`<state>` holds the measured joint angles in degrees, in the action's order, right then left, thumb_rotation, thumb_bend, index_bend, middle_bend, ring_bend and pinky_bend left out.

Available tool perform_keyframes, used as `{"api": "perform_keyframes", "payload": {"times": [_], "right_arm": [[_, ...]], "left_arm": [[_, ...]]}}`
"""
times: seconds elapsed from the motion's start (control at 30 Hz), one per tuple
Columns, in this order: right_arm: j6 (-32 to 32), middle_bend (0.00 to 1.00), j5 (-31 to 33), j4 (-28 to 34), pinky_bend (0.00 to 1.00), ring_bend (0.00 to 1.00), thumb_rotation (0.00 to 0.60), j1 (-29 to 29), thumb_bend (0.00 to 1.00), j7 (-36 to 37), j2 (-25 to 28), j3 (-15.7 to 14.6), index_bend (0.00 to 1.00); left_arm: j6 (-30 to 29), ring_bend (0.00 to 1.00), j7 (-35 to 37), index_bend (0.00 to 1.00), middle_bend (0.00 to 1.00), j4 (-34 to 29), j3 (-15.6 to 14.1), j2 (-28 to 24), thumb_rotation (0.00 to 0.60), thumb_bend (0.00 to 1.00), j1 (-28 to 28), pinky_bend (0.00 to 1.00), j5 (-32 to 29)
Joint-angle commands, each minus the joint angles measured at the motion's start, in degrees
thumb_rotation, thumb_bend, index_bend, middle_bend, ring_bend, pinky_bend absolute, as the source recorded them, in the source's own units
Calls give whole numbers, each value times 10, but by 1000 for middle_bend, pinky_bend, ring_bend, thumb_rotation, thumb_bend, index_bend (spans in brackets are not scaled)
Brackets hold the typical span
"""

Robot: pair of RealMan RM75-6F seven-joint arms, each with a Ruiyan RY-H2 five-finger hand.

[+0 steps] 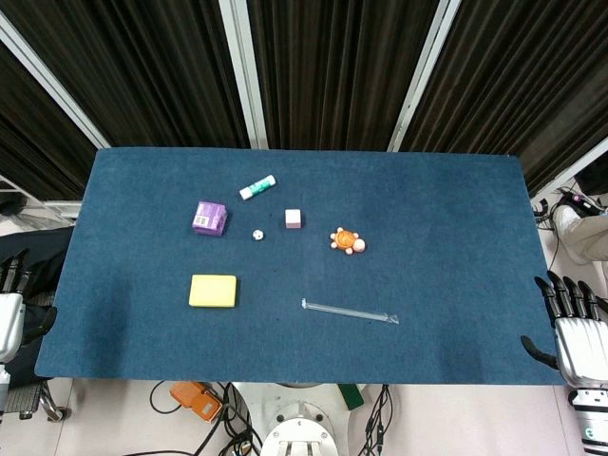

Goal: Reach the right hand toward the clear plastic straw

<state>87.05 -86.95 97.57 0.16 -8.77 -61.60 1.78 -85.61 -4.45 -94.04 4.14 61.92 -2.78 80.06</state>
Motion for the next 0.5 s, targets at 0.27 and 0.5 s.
{"api": "perform_keyframes", "payload": {"times": [0.27,0.5], "right_arm": [[-4,85,1,1,24,80,600,1,325,0,1,-1,150],[-22,85,2,13,0,80,600,9,325,-15,-5,-4,166]], "left_arm": [[-1,5,0,146,0,-1,0,0,600,311,0,92,0],[-4,5,-3,146,0,-5,-3,2,600,312,2,92,4]]}}
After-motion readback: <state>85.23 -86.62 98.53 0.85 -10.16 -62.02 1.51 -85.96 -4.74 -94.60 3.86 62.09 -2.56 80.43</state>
